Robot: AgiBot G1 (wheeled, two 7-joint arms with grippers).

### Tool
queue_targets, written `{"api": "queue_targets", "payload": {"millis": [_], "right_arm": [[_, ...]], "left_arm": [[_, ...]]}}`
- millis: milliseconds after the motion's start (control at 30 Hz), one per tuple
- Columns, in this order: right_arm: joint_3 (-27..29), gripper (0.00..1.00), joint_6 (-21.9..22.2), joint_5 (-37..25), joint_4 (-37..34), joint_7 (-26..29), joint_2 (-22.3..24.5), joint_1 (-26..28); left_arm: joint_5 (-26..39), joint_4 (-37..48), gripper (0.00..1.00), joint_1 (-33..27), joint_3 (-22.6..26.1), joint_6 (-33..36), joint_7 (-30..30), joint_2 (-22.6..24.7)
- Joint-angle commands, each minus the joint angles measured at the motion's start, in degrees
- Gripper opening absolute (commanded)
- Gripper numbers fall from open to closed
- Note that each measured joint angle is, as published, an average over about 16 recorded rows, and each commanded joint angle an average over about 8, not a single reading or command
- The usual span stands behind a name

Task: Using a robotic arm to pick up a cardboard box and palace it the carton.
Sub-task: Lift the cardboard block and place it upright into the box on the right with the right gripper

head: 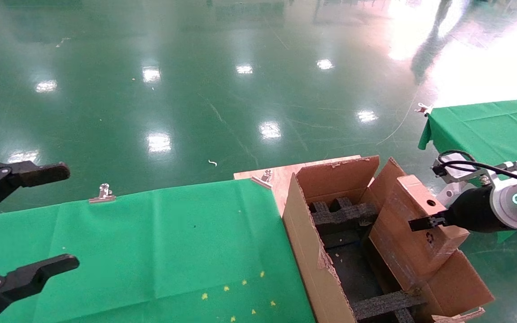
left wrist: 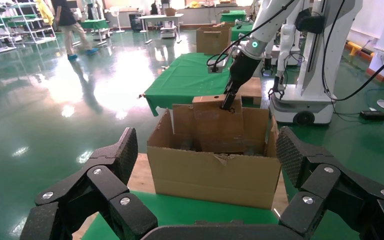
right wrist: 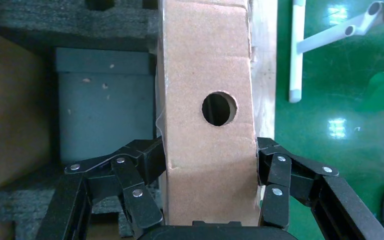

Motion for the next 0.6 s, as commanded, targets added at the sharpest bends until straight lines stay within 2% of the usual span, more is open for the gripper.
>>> {"api": "queue_targets", "payload": {"millis": [33, 300, 600], "right_arm": [[-0.1, 0.00, 0.0, -0.7, 0.0, 0.5, -0.2, 0.0], [-0.7, 0.00, 2.0, -4.7, -0.1, 5.2, -1.4, -1.5], [-1.5, 0.00, 5.7, -11.4, 0.0, 14.3, -3.0, -4.7]], "left_arm": [[0.0, 0.0, 1.00, 0.0, 0.0, 0.0, 0.0, 0.0], [0.0, 0.0, 1.00, 0.0, 0.0, 0.0, 0.0, 0.0], [0.0, 0.0, 1.00, 0.0, 0.0, 0.0, 0.0, 0.0]]}}
